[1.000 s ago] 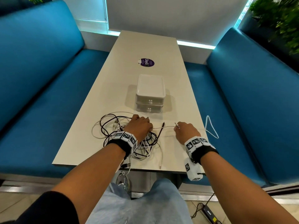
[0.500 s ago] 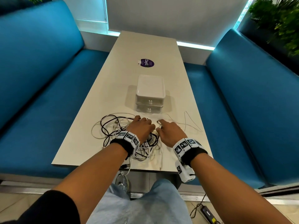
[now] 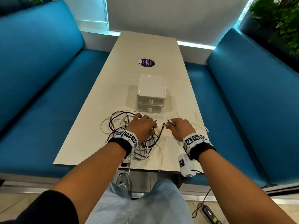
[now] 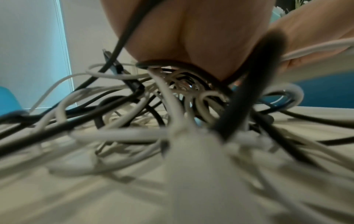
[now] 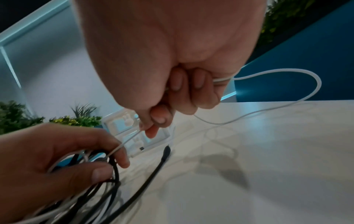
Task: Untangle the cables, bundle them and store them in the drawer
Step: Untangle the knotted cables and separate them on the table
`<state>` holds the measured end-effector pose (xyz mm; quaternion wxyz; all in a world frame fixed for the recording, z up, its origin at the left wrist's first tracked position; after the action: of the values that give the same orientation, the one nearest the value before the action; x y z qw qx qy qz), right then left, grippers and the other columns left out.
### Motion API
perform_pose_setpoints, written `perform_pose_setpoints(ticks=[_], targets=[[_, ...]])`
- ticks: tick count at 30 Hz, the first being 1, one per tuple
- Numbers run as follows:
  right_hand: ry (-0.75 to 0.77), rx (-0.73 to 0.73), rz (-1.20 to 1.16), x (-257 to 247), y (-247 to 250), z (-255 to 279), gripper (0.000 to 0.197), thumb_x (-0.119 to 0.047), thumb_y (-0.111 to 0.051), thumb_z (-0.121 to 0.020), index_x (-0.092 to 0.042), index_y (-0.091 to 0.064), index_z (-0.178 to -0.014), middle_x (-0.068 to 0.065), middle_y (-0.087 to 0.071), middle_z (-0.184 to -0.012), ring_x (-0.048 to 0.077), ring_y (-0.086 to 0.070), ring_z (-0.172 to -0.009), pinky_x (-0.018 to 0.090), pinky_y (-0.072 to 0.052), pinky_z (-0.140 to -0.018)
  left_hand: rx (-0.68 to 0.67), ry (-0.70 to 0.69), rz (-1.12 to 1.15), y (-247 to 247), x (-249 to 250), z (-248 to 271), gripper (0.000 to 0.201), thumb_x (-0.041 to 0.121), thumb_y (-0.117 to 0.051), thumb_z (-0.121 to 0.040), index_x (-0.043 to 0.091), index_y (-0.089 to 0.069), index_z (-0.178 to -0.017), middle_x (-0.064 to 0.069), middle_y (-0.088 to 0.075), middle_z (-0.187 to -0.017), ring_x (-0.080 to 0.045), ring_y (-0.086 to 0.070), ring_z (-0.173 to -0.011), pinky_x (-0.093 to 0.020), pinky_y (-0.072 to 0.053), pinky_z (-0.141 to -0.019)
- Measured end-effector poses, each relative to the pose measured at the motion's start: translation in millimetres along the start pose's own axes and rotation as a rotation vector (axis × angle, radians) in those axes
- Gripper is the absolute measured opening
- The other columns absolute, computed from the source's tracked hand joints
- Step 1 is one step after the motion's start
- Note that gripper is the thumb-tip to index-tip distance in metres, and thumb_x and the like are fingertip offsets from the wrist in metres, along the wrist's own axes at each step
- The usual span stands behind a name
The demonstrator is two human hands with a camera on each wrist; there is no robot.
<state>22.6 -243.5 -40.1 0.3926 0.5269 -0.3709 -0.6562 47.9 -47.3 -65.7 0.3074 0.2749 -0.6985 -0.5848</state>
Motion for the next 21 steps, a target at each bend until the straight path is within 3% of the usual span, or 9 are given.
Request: perform_pose_setpoints(ticks=[3, 6, 9, 12, 17, 21], targets=[[-0.037, -0.008, -0.053, 10, 3, -1, 0.024, -0.045, -0.052, -0.094, -0.03, -0.068, -0.083, 0.002, -0.067, -0.086, 0.025, -0.062, -0.083, 0.033, -0.049, -0.07, 0.009, 0.052, 0.084, 3, -2, 1, 0.028, 0.033, -0.052, -0.094, 0.027, -0.054, -0.121, 0.01, -0.057, -0.125, -0.016, -0.047, -0.121, -0.04, -0.024, -0.108], [-0.097, -0.001, -0.051, 18, 1, 2, 0.026, -0.045, -0.051, -0.094, -0.027, -0.069, -0.09, 0.005, -0.069, -0.095, 0.027, -0.062, -0.086, 0.032, -0.049, -0.072, 0.046, 0.093, 0.158, 6, -8, 5, 0.04, 0.038, -0.058, -0.09, 0.026, -0.049, -0.127, 0.008, -0.051, -0.131, -0.019, -0.051, -0.115, -0.037, -0.028, -0.106], [-0.101, 0.033, 0.046, 13, -9, 6, 0.029, -0.042, -0.047, -0.097, -0.023, -0.067, -0.104, 0.009, -0.067, -0.102, 0.032, -0.062, -0.094, 0.033, -0.048, -0.075, 0.033, 0.059, 0.075, 5, -9, 5, 0.046, 0.041, -0.059, -0.091, 0.024, -0.05, -0.133, 0.005, -0.047, -0.141, -0.018, -0.041, -0.132, -0.04, -0.022, -0.114], [-0.056, 0.039, 0.084, 4, -16, 8, 0.028, -0.039, -0.042, -0.098, -0.02, -0.063, -0.103, 0.011, -0.067, -0.106, 0.034, -0.06, -0.099, 0.034, -0.046, -0.075, 0.033, 0.067, -0.01, 7, -3, 2, 0.049, 0.042, -0.06, -0.091, 0.023, -0.052, -0.135, 0.002, -0.037, -0.151, -0.02, -0.028, -0.141, -0.043, -0.018, -0.116], [0.066, 0.036, 0.044, -11, -21, 12, 0.028, -0.037, -0.045, -0.096, -0.017, -0.065, -0.101, 0.009, -0.069, -0.104, 0.033, -0.06, -0.099, 0.034, -0.046, -0.076, 0.077, 0.073, -0.007, 8, 10, 1, 0.042, 0.02, -0.067, -0.086, 0.017, -0.056, -0.127, -0.004, -0.047, -0.131, -0.027, -0.043, -0.123, -0.04, -0.029, -0.106], [0.09, 0.017, 0.002, -20, -25, 15, 0.022, -0.039, -0.056, -0.092, -0.02, -0.065, -0.086, 0.007, -0.069, -0.087, 0.029, -0.062, -0.085, 0.031, -0.042, -0.064, 0.08, 0.045, -0.035, 4, 19, 1, 0.035, 0.008, -0.063, -0.082, 0.015, -0.063, -0.117, -0.005, -0.052, -0.121, -0.027, -0.046, -0.117, -0.038, -0.032, -0.102]])
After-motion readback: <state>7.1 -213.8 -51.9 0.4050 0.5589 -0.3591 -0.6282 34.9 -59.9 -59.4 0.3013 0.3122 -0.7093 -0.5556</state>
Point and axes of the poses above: each hand's wrist, its own z-axis away from the middle knuckle, its own y-axis out of the back of the hand, x = y × z, the point moved 1 cm from there along -z, towards the middle knuckle
